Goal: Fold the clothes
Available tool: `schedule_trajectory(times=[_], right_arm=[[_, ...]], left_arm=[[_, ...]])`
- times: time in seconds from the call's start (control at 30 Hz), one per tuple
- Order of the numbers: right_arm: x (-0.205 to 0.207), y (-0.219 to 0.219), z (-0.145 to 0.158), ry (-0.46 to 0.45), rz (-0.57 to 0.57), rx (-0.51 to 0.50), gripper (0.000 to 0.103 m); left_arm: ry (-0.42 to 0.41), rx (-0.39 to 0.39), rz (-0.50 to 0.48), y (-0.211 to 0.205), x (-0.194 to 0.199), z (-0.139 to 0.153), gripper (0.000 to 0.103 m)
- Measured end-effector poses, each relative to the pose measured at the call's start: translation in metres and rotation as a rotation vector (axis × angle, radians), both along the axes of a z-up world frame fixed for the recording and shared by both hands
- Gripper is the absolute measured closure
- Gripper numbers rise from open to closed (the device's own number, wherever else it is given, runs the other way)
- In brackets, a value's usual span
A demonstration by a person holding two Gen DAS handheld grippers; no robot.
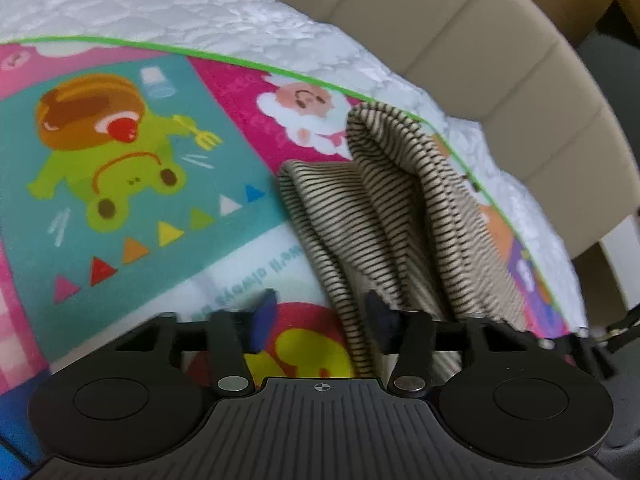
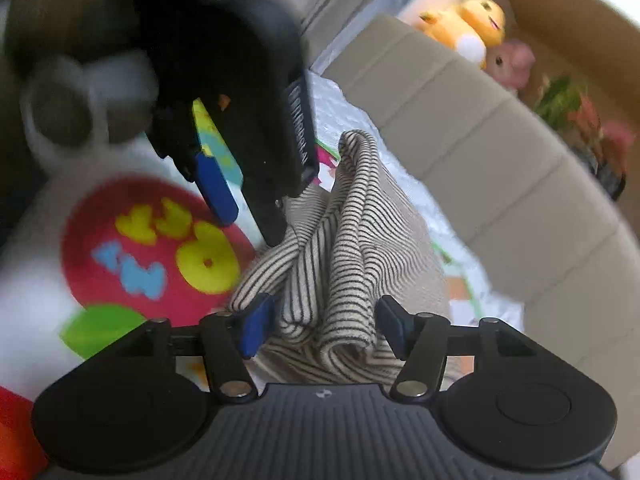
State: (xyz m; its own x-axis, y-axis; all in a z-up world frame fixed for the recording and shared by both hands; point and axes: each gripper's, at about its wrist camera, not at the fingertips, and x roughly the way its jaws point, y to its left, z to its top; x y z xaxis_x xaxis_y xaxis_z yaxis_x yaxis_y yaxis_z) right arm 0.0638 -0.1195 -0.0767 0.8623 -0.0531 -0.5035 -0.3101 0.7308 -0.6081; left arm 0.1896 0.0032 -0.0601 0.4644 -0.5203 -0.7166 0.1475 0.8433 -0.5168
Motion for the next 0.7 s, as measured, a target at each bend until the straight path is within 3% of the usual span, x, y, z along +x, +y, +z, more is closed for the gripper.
schedule_trajectory(times=[0.07,0.17,0.27,0.33,0.43,0.7], right_arm=[[0.003,-0.006,0.011,-0.009,-0.030,0.045,0.071],[0.008,-0.015,0.034,-0.011,-0.074,0.143,0.078],[0.010,-0.020,0.076,0.023,-0.066,0.334,0.080],[0.010,-0.015,0.093,0.055,-0.004,0.397,0.080],[0.014,-0.013,0.090,0.101,0.041,0.374,0.080],[0.011,-0.015,0.069,0.136,0.019,0.292,0.080]], left_arm=[[0.021,-0.040,-0.021,0.000,-0.001,-0.002,0.076],[0.060,-0.087,-0.070,-0.006,-0.002,-0.010,0.090],[0.093,-0.130,-0.091,-0.010,0.001,-0.017,0.092],[0.105,-0.147,-0.089,-0.008,0.003,-0.020,0.092],[0.122,-0.172,-0.085,-0.006,0.005,-0.023,0.093],[0.146,-0.205,-0.077,0.002,0.006,-0.023,0.092]])
